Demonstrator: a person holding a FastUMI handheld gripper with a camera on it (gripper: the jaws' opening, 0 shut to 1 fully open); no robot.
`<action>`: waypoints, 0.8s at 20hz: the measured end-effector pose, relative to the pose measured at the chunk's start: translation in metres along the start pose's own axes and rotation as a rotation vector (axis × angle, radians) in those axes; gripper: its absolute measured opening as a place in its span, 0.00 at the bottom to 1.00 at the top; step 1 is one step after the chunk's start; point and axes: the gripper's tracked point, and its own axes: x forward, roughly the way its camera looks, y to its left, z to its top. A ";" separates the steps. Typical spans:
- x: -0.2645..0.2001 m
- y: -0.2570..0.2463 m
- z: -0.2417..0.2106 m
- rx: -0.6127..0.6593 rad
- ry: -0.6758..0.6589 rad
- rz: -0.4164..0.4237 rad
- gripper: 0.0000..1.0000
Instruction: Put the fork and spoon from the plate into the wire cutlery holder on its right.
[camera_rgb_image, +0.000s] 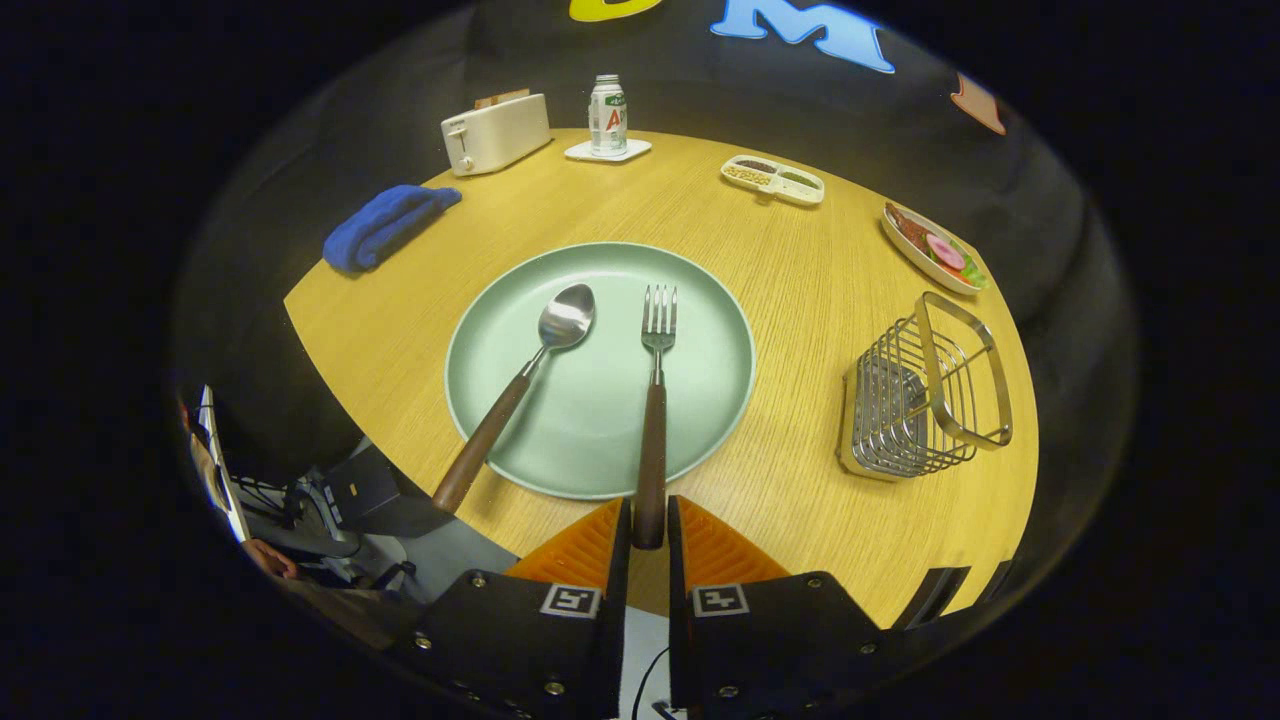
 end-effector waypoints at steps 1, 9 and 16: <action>0.004 -0.003 -0.001 -0.004 0.000 -0.008 0.19; -0.019 -0.014 0.006 -0.064 0.080 -0.010 0.07; -0.065 -0.035 0.028 -0.023 0.128 0.050 0.07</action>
